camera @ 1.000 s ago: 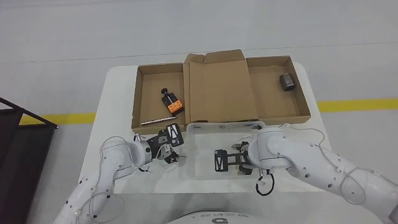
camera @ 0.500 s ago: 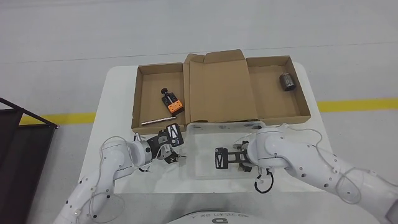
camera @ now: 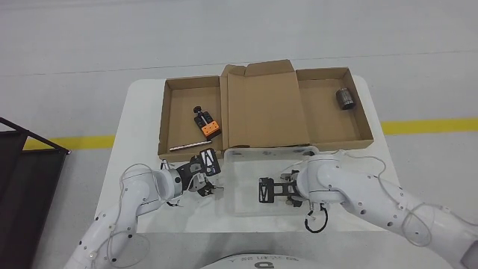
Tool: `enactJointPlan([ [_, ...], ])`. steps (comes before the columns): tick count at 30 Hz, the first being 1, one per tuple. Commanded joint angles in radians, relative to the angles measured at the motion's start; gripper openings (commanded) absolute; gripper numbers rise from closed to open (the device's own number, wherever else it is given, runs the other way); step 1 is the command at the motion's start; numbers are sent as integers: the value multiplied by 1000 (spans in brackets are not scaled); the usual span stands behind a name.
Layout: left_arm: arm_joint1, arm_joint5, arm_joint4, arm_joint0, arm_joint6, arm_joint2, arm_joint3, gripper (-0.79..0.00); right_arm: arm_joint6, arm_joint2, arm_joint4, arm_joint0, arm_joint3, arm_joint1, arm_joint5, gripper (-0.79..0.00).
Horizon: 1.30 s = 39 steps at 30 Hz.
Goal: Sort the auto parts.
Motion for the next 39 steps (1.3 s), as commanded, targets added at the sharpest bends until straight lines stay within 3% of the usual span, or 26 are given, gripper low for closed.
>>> enactJointPlan([
  [1, 0, 0, 0, 0, 0, 0, 0, 0, -1, 10, -3, -11, -11, 6, -2, -160],
  [9, 0, 0, 0, 0, 0, 0, 0, 0, -2, 47, -9, -46, -21, 26, -7, -188],
  [14, 0, 0, 0, 0, 0, 0, 0, 0, 0, 66, -9, -59, -22, 33, -10, -323],
  [15, 0, 0, 0, 0, 0, 0, 0, 0, 2, 69, -12, -62, -23, 33, -10, -419],
  [18, 0, 0, 0, 0, 0, 0, 0, 0, 7, 75, -19, -68, -29, 36, -12, -585],
  [20, 0, 0, 0, 0, 0, 0, 0, 0, 5, 80, -29, -74, -40, 38, -13, -785],
  [29, 0, 0, 0, 0, 0, 0, 0, 0, -127, 151, -91, -154, -142, 76, -27, -785],
  [39, 0, 0, 0, 0, 0, 0, 0, 0, -429, 312, -184, -326, -237, 157, -99, -785],
])
